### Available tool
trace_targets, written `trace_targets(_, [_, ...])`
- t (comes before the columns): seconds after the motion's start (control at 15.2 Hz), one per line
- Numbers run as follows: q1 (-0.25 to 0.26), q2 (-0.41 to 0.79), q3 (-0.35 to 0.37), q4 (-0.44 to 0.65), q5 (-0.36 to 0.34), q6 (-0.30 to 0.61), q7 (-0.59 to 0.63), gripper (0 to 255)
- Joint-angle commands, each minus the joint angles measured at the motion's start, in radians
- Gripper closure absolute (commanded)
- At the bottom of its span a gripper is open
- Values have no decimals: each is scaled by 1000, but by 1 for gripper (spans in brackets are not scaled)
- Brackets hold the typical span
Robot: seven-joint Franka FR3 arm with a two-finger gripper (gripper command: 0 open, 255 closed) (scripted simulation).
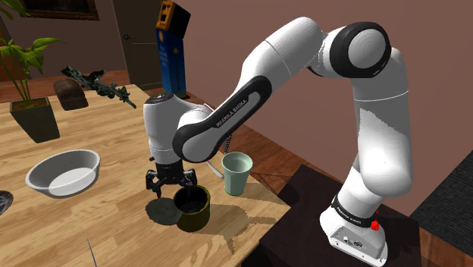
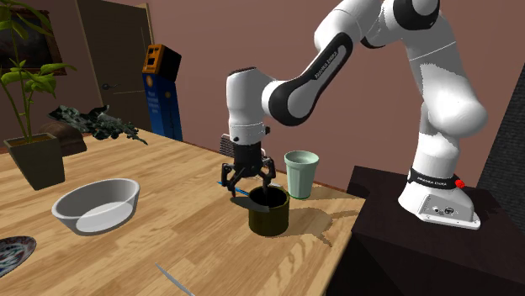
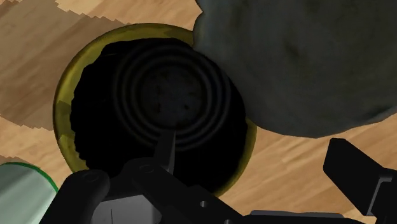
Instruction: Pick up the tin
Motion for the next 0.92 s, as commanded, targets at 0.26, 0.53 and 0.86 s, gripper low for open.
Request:
trace_targets(0.26, [19,55,-26,-3,-37,52,22,0])
trace_targets(0.53, [19,54,-26,-4,-37,53,22,255])
trace_targets(0.86, [20,54,-26,-3,-37,52,22,255])
